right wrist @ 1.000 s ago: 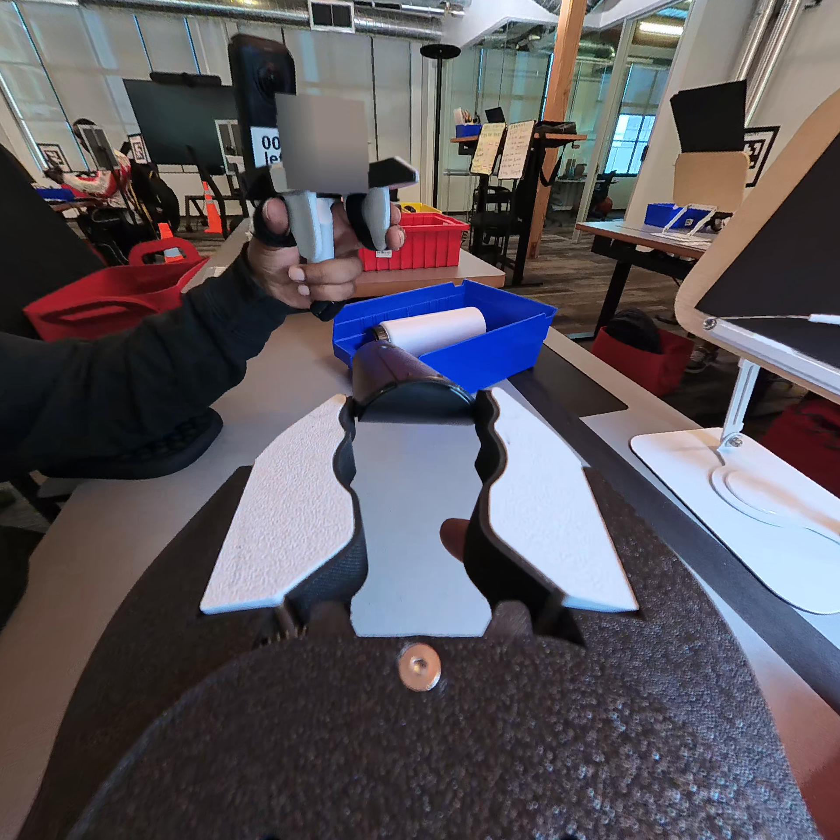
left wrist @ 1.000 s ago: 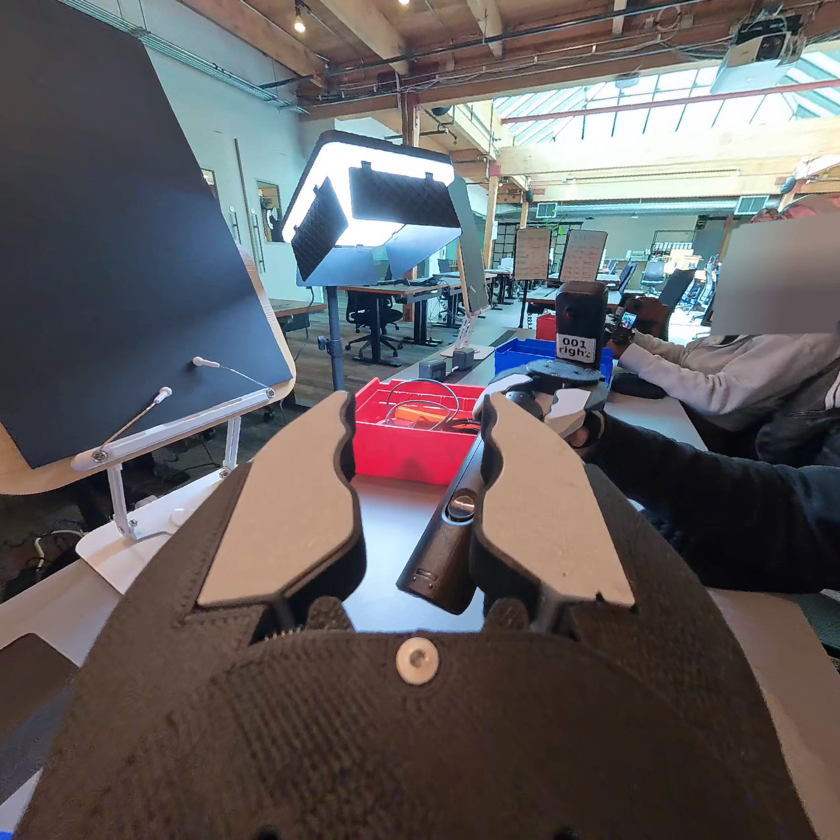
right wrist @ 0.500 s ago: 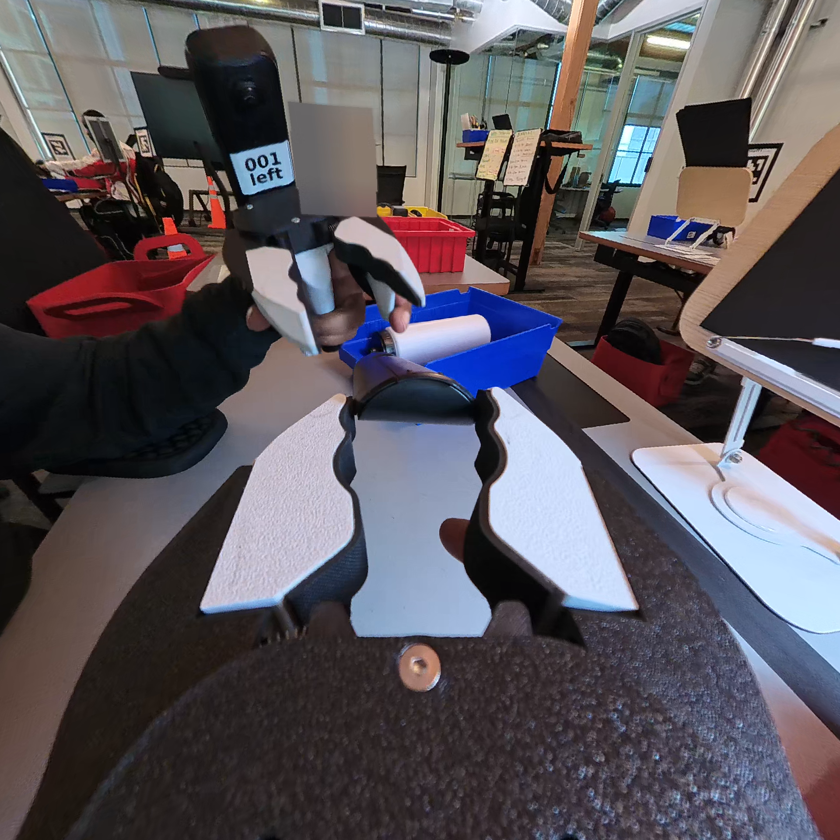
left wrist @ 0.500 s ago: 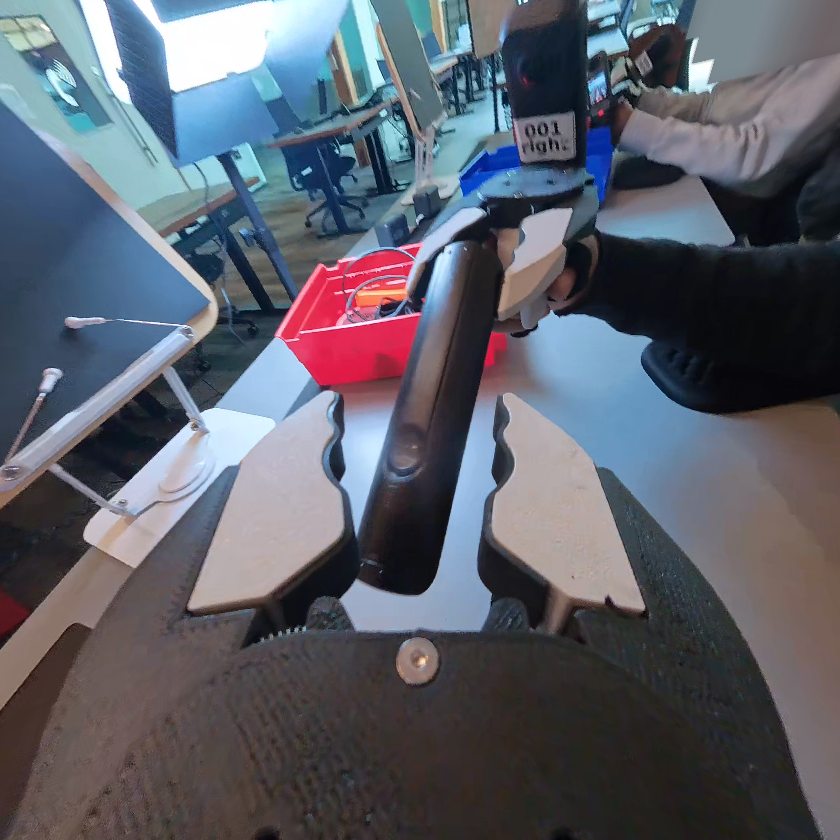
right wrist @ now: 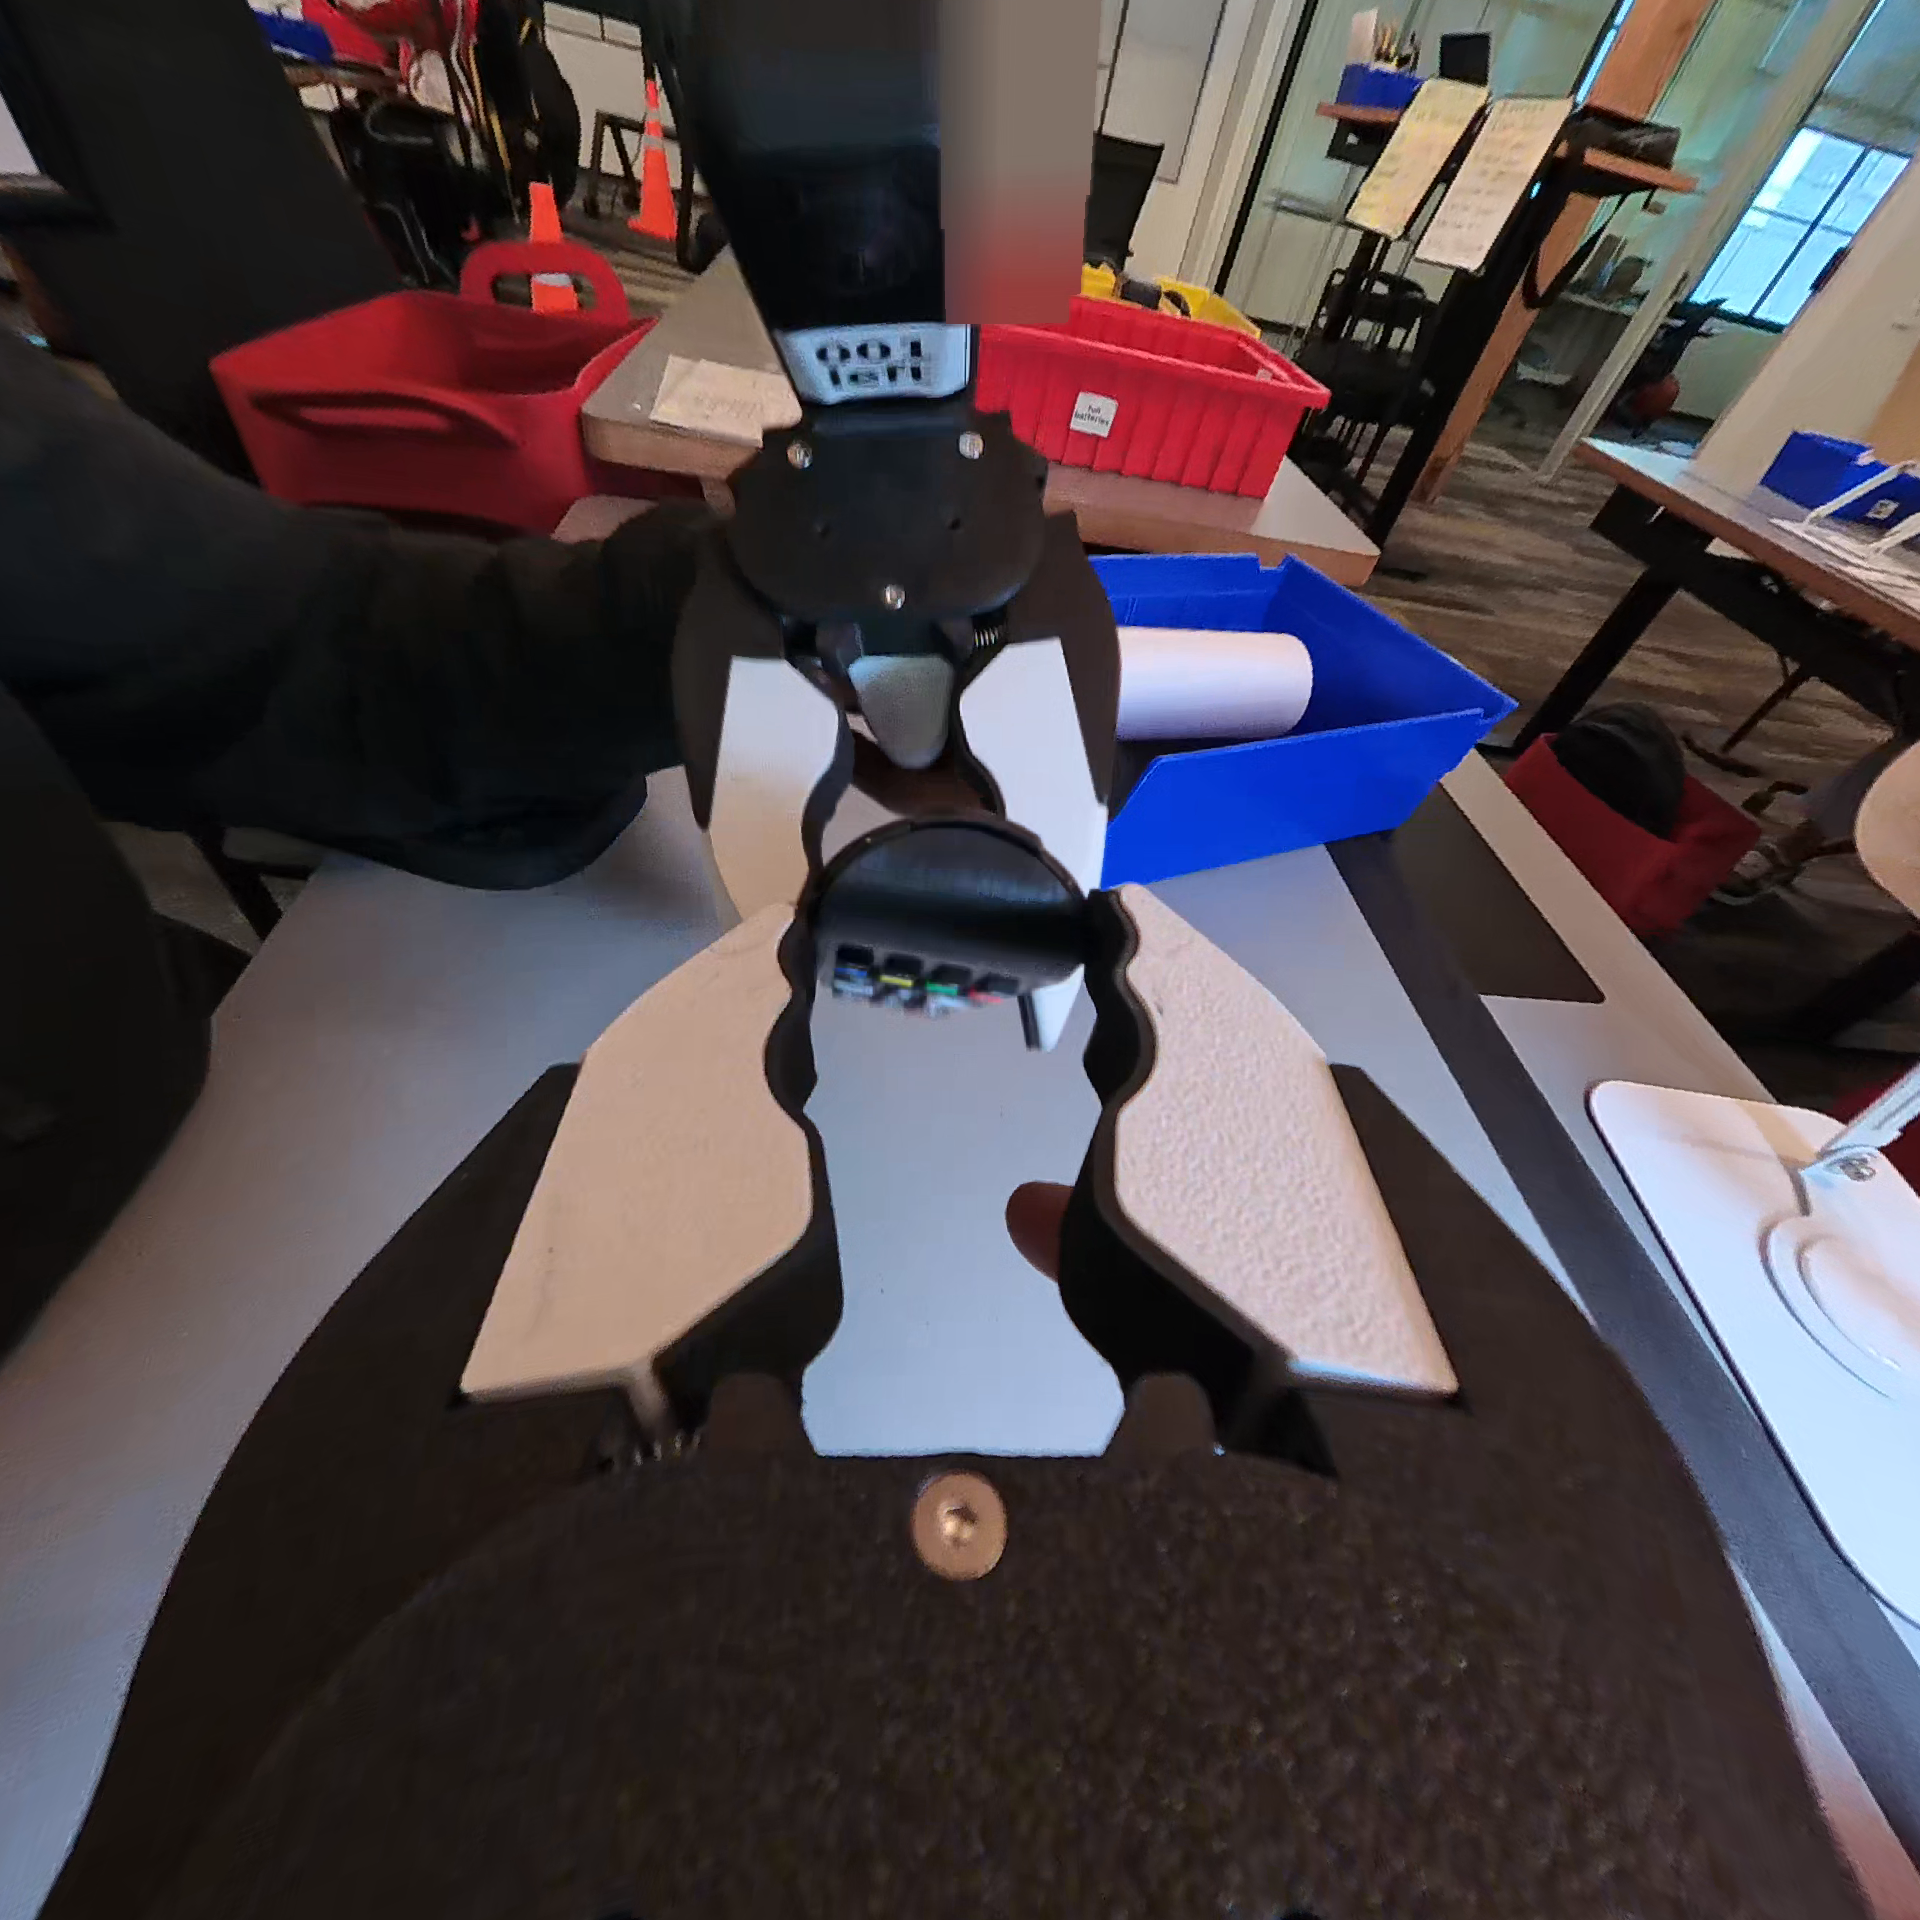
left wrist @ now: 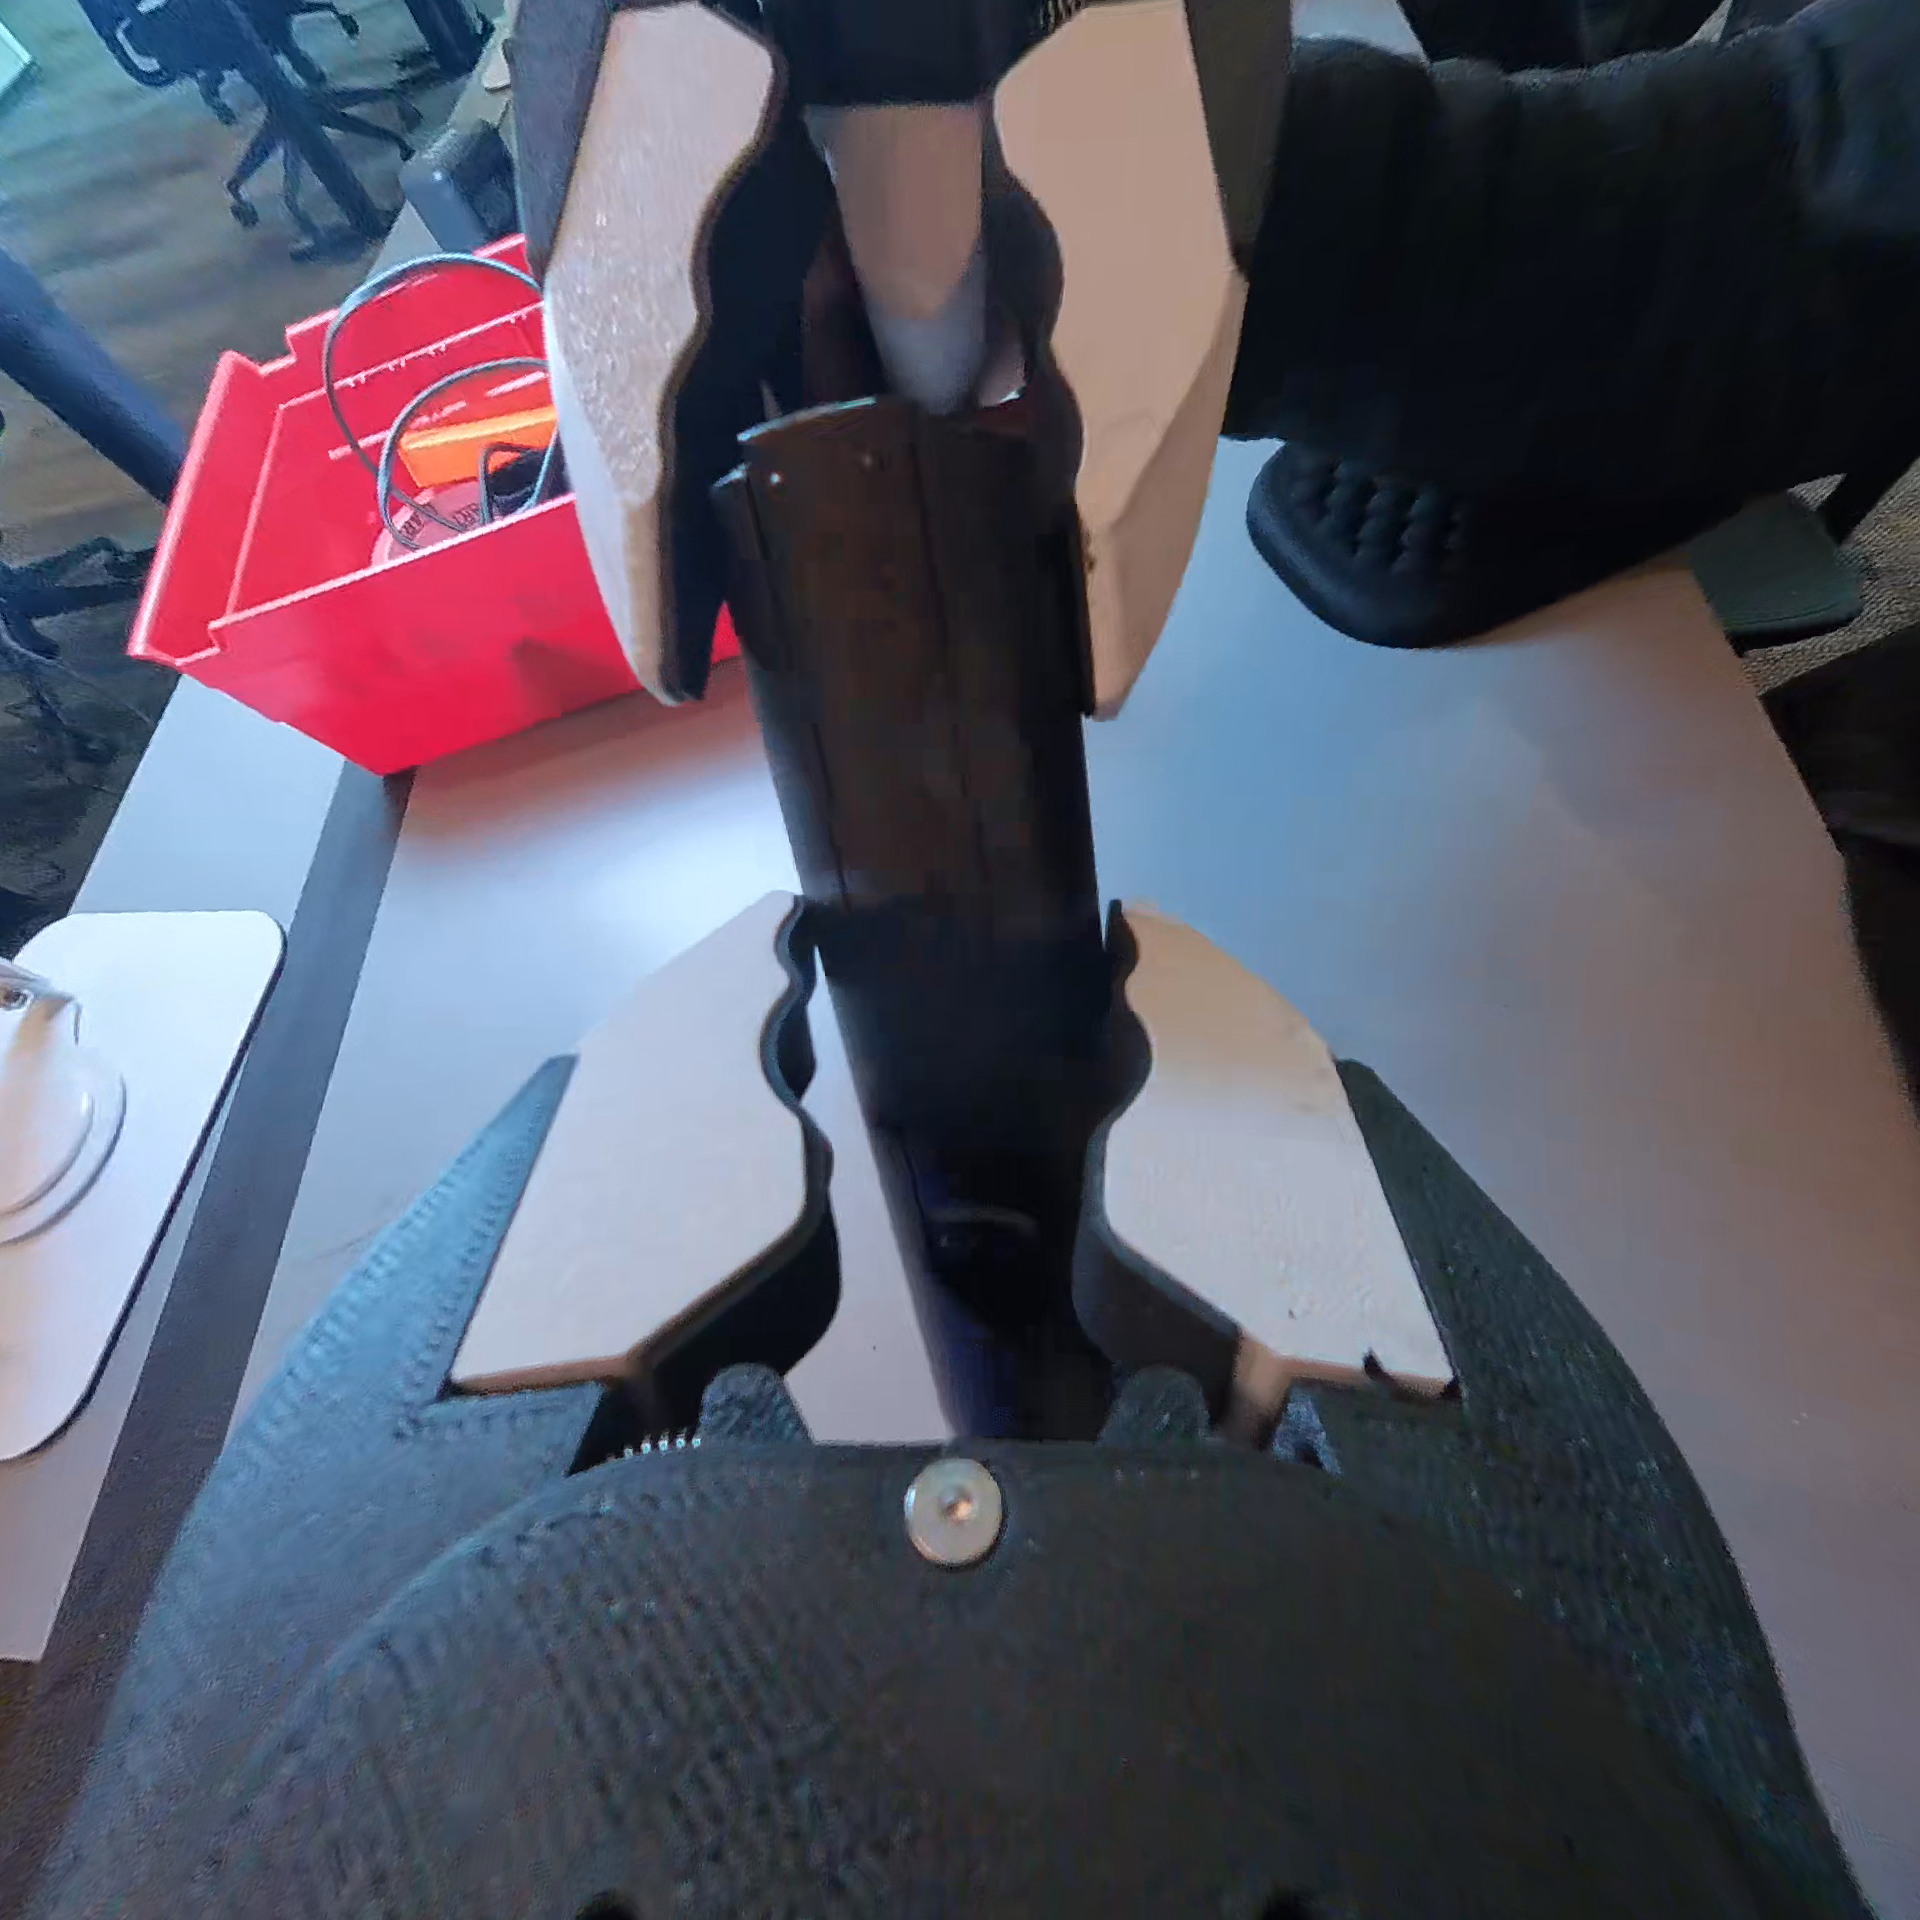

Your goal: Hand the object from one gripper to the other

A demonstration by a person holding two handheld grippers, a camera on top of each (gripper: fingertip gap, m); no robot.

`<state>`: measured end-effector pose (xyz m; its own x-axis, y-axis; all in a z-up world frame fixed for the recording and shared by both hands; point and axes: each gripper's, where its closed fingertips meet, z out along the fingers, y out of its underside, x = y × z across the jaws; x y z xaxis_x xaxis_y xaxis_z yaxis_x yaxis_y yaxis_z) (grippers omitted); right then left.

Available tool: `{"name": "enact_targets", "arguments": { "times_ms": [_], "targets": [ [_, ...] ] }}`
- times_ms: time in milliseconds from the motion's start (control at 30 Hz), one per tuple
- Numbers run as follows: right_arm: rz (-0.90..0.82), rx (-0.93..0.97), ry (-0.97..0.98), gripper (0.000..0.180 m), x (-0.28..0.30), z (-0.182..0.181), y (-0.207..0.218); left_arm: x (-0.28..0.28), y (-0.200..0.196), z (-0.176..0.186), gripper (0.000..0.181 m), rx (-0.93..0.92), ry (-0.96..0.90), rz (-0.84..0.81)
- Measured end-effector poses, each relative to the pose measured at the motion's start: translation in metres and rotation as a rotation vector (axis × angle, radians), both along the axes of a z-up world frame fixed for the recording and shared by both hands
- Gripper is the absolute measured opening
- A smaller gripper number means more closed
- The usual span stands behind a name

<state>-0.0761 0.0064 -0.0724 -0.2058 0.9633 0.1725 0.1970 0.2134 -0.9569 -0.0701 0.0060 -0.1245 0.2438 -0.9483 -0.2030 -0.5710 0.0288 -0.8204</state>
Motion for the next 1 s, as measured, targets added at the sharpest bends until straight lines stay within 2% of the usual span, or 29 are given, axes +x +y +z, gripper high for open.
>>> {"name": "enact_targets", "arguments": {
  "times_ms": [200, 400, 533, 633, 667, 767, 1000],
  "targets": [
    [-0.149, 0.15, 0.161, 0.057, 0.002, 0.032, 0.014, -0.001, 0.012, 0.008, 0.051, -0.069, -0.096, 0.064],
    [-0.282, 0.419, 0.134, 0.068, 0.002, 0.044, 0.013, -0.01, 0.029, -0.006, 0.05, -0.157, -0.059, 0.205],
    [-0.302, 0.482, 0.069, 0.069, -0.006, 0.033, 0.012, -0.006, 0.029, -0.017, 0.05, -0.174, -0.008, 0.22],
    [-0.224, 0.428, -0.042, 0.064, -0.014, 0.003, 0.007, -0.004, 0.028, -0.02, 0.049, -0.168, 0.023, 0.223],
    [-0.209, 0.416, -0.093, 0.069, -0.017, -0.009, 0.007, -0.004, 0.028, -0.023, 0.049, -0.175, 0.044, 0.228],
    [-0.186, 0.437, -0.164, 0.065, -0.019, -0.025, 0.005, -0.006, 0.028, -0.04, 0.048, -0.188, 0.11, 0.217],
    [-0.177, 0.415, -0.203, 0.063, -0.011, -0.027, 0.006, -0.001, 0.027, -0.042, 0.047, -0.209, 0.1, 0.208]
  ]
}}
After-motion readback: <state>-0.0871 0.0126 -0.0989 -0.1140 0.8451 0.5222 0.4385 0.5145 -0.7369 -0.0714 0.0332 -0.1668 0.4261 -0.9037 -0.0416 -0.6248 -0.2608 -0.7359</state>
